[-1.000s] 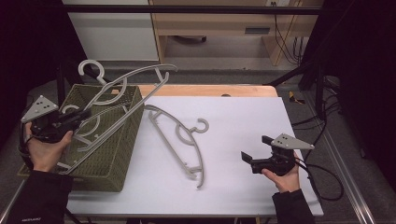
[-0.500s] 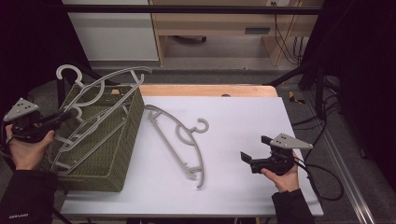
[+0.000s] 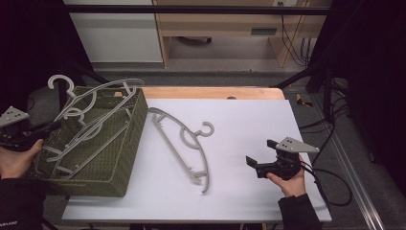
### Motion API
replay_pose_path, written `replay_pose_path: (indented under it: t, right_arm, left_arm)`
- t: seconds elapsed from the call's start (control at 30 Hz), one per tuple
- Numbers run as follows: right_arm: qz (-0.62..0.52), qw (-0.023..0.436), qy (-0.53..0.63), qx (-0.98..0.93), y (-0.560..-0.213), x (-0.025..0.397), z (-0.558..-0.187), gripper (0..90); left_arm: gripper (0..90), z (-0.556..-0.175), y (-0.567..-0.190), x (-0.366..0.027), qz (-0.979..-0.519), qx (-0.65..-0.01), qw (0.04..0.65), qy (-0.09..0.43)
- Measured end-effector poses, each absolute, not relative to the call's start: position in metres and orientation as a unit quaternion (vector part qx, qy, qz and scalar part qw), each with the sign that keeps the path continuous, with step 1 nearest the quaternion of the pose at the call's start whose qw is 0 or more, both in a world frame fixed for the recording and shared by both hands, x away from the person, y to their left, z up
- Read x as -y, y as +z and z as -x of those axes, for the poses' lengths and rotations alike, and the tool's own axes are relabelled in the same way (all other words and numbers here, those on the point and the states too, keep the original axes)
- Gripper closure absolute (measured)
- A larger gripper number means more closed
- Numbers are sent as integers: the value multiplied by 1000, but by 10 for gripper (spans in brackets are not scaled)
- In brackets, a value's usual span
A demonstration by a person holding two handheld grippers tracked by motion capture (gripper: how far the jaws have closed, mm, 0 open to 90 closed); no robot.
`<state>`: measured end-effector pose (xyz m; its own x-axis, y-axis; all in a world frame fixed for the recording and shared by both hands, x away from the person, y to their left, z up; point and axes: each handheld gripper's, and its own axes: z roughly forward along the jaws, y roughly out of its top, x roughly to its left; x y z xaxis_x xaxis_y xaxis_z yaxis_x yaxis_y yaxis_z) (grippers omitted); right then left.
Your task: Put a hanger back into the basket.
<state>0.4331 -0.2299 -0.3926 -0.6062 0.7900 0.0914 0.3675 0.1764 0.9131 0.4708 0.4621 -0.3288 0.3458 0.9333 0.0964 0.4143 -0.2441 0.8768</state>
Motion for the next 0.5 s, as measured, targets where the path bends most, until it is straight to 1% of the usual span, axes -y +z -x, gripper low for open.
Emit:
replay_pose_path:
  t: [0.23, 0.5]
  right_arm:
    - [-390, 208, 506, -740, -393, 230, -433, 6]
    - [-393, 206, 506, -740, -393, 229, -433, 7]
  left_arm:
    - [819, -472, -338, -471, -724, -480, 377, 321]
    - [819, -471, -345, -475, -721, -489, 376, 316]
